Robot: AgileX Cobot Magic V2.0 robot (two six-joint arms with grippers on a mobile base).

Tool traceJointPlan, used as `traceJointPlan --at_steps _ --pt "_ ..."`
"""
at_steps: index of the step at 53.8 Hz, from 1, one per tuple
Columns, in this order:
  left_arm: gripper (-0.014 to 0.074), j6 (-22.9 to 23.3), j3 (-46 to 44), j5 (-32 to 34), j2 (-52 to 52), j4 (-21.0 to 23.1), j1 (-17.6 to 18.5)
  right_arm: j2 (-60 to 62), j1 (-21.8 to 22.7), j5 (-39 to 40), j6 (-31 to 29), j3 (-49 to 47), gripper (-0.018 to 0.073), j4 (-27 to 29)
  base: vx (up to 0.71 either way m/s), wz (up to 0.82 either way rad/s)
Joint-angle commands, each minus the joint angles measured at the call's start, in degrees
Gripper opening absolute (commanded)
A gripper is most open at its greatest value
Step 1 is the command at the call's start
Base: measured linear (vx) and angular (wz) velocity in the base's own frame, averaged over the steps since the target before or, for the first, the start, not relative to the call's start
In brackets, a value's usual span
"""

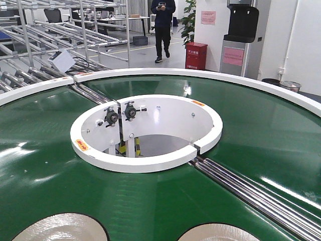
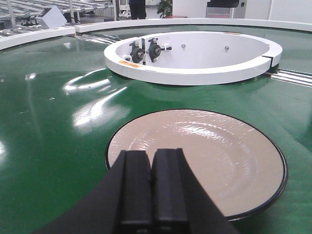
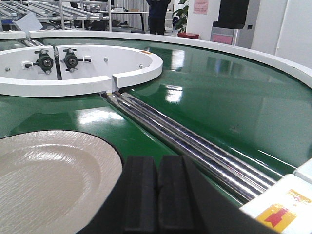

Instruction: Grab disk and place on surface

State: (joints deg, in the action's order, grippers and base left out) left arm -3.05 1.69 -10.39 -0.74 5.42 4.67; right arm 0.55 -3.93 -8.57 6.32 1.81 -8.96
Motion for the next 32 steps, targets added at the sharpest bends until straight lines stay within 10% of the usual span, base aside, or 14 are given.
traceJointPlan --at_steps 1,32 --pt "-0.0008 0.5 1.4 4.5 -0.2 0.1 0.1 0.4 0.3 4.7 -0.3 0.7 -0.0008 -0.2 0.00 0.00" --pt "-0.0008 -0.3 1.4 -0.1 -0.2 -1.8 0.1 0.4 0.3 4.7 -0.3 0.7 -0.0008 -0.2 0.00 0.00"
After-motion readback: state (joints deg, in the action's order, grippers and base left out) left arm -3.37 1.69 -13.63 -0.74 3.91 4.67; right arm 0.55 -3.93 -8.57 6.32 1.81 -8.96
